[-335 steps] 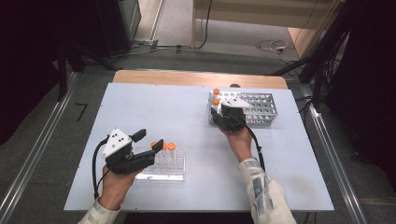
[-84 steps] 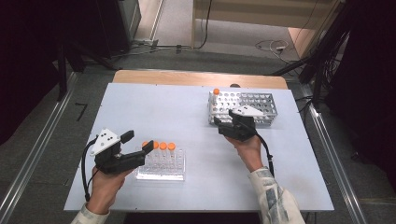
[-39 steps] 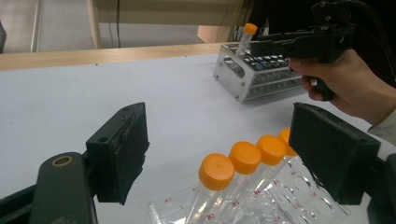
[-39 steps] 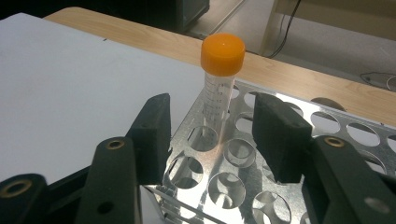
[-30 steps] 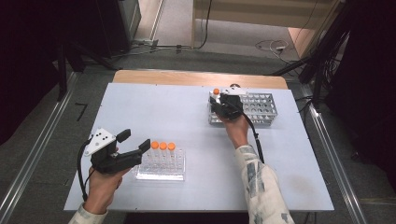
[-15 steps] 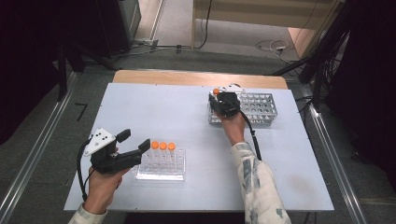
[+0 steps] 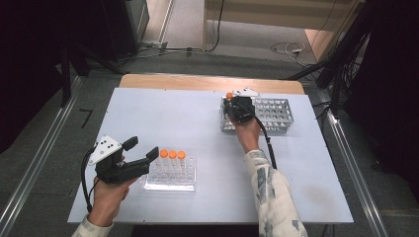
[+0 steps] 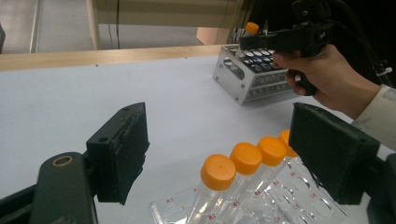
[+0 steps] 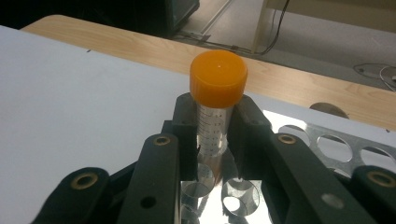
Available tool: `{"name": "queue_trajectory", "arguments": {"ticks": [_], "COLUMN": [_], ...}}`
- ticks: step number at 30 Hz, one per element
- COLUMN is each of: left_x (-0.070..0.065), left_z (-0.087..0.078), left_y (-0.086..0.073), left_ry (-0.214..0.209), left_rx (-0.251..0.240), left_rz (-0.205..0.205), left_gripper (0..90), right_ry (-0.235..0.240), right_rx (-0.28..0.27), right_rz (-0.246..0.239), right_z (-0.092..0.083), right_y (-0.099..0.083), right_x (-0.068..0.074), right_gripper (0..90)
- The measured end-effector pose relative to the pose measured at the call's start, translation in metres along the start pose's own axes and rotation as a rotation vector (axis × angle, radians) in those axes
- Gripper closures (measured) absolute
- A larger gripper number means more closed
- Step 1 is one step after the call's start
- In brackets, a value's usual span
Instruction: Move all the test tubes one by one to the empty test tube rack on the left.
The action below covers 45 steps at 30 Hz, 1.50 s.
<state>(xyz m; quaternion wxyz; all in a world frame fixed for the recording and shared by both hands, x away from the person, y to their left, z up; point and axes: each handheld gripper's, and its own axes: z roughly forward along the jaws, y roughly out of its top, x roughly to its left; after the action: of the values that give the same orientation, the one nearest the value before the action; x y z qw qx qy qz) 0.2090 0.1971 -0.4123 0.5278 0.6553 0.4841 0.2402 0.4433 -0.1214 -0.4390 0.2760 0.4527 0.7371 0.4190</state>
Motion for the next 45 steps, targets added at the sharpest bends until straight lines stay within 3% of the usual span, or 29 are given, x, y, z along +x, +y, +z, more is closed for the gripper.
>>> {"name": "queue_trajectory", "arguments": {"ticks": [21,33,45], "left_x": [0.0,0.0,-0.003], "left_z": [-0.001,-0.001,-0.002], "left_y": [0.001,0.001,0.001], "left_ry": [0.005,0.004,-0.001], "left_rx": [-0.004,-0.007,-0.012], "left_rz": [-0.001,-0.003,0.002], "left_gripper": [20.1,20.1,20.1], "right_ry": [0.017,0.05,0.109], "right_rx": [-0.094,-0.118,-0.132], "right_rz": [-0.004,-0.007,-0.047], "right_z": [-0.038,-0.055,-0.079], "right_y": [0.02,0.023,0.018], "right_x": [-0.004,-0.004,0.006], "right_gripper": [72.4,72.5,72.6]}}
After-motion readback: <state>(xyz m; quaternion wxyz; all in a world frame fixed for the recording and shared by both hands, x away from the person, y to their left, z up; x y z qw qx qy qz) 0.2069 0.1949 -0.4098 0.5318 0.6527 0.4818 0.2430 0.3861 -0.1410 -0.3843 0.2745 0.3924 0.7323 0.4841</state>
